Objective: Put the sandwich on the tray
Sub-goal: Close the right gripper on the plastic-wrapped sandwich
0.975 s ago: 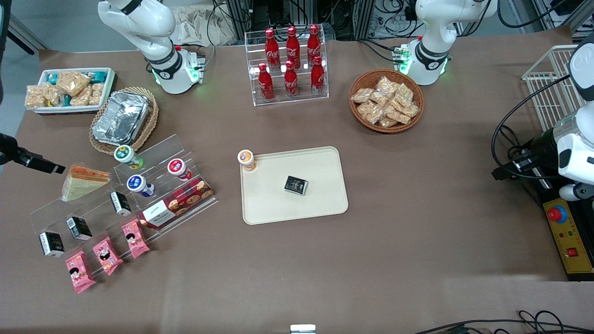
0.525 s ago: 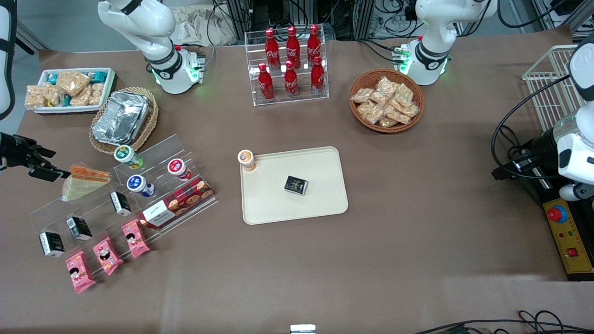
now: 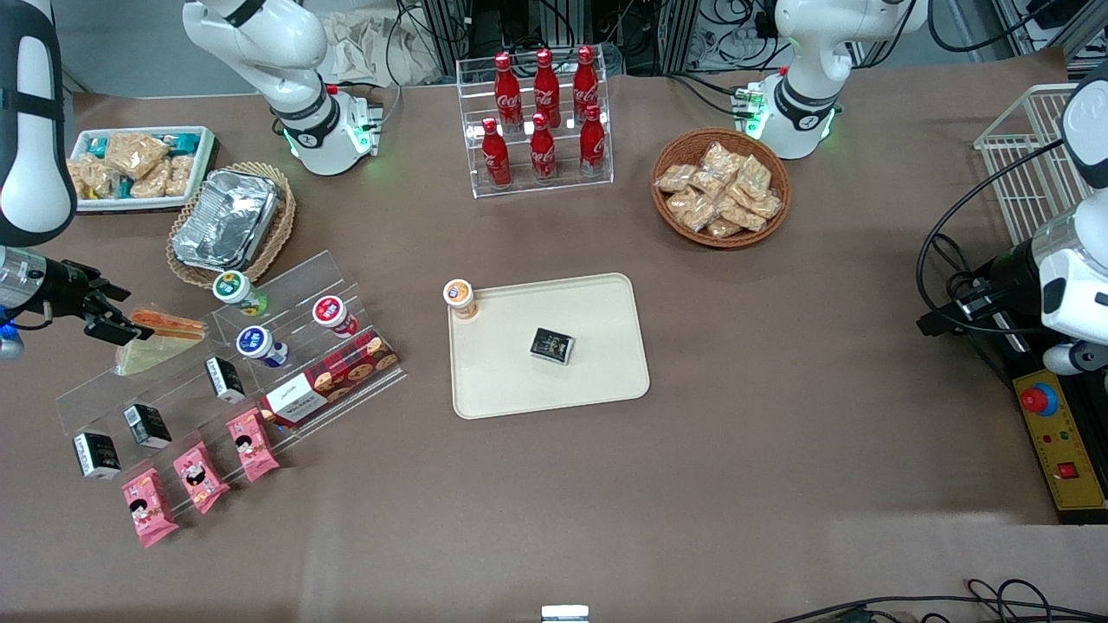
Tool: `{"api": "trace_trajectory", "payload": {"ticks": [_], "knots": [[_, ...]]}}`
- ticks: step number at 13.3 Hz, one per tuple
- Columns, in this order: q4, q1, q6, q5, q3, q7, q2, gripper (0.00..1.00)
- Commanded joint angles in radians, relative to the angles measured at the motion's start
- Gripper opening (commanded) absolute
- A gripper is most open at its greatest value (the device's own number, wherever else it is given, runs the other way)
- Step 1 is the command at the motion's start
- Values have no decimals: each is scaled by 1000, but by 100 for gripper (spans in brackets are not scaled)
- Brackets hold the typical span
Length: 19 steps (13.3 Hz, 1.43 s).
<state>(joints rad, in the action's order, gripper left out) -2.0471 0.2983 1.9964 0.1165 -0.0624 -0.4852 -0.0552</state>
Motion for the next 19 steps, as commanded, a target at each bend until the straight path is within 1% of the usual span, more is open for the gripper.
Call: {"api": "trace_trajectory", "payload": {"ticks": [1,4,6,7,8,9,10,11,12,13,17,19], "knots": [[-21,7,51,-9,3,-10,-12,99],[-16,5,81,-12,4,-13,-35,97],[-12,2,97,-12,4,-13,-46,92],[-7,1,105,-14,4,-9,-54,77],[-5,-1,108,-14,4,-4,-54,69],[-7,1,104,-14,4,-3,-52,59],[-7,-1,102,-14,4,-1,-52,54],[-1,-1,101,-14,4,13,-51,44],[14,1,96,-14,6,23,-54,37],[33,2,93,-14,6,40,-54,37],[177,7,-49,-14,4,194,-63,36],[255,-2,-137,-11,12,206,-71,37]]}}
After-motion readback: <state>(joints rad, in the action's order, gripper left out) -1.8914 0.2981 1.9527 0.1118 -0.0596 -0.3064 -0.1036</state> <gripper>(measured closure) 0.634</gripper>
